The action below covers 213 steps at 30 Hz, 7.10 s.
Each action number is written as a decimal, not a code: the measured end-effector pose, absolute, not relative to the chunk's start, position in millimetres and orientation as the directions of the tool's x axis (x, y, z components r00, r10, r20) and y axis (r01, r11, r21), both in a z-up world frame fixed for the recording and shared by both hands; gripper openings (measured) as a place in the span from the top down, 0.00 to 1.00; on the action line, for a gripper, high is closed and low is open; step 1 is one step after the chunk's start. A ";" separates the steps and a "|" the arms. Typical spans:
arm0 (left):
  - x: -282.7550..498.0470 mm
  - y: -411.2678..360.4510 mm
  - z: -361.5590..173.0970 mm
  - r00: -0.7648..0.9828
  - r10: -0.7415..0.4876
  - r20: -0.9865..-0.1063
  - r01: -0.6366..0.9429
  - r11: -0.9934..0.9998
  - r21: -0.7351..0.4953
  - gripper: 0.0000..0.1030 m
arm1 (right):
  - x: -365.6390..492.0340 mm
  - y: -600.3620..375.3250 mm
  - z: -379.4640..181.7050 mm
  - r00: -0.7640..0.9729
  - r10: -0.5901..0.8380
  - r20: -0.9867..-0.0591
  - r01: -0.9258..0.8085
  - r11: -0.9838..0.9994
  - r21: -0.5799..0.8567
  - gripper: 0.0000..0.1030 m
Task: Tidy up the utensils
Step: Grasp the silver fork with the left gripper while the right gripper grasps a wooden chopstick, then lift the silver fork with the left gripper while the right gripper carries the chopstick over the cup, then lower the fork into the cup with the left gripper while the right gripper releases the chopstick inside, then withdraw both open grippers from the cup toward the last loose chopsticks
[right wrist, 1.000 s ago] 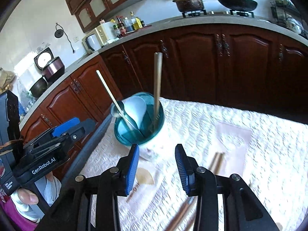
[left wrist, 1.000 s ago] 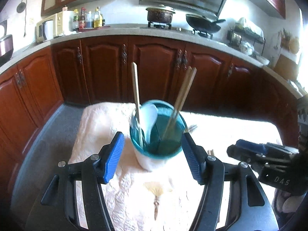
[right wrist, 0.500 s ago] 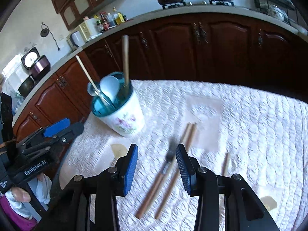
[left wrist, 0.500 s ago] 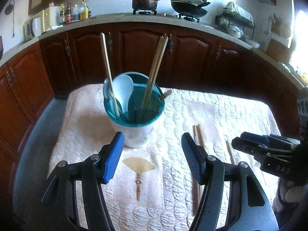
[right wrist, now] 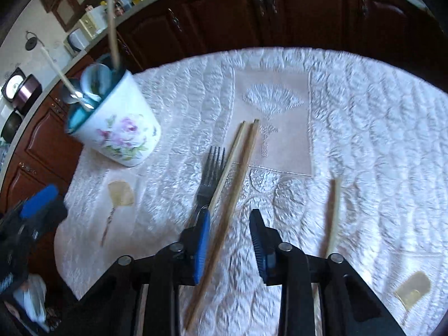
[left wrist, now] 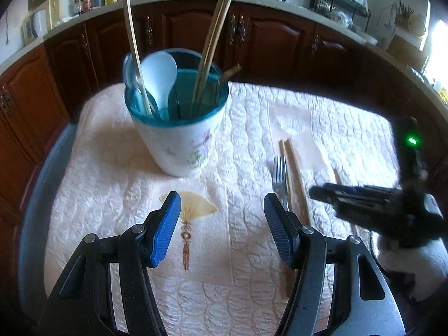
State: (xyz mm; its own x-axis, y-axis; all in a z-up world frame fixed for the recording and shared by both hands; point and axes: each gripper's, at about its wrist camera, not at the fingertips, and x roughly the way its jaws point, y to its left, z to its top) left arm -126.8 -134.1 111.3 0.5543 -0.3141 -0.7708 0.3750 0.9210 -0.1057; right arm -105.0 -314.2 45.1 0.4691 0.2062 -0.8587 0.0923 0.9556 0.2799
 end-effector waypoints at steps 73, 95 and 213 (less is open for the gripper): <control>-104.8 -131.6 63.4 0.266 -0.477 -0.838 0.449 0.830 -0.331 0.96 | -85.6 -317.9 86.0 0.518 0.306 -0.799 -0.029 0.940 0.341 0.92; -138.7 -83.9 154.8 0.460 -0.565 -0.685 0.462 0.811 -0.358 0.96 | -162.0 -305.1 187.3 0.666 0.357 -0.655 -0.157 0.925 0.345 0.93; -130.8 -120.3 166.4 0.601 -0.406 -0.688 0.410 0.896 -0.171 0.40 | -158.9 -331.4 148.0 0.609 0.191 -0.770 0.075 0.952 0.296 0.63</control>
State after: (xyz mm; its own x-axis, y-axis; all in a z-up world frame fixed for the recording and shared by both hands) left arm -130.8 -120.3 166.4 0.6008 -0.4064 -0.6884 0.4103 0.8958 -0.1708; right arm -158.9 -331.4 148.0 0.6085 0.1912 -0.7702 0.0753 0.9522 0.2959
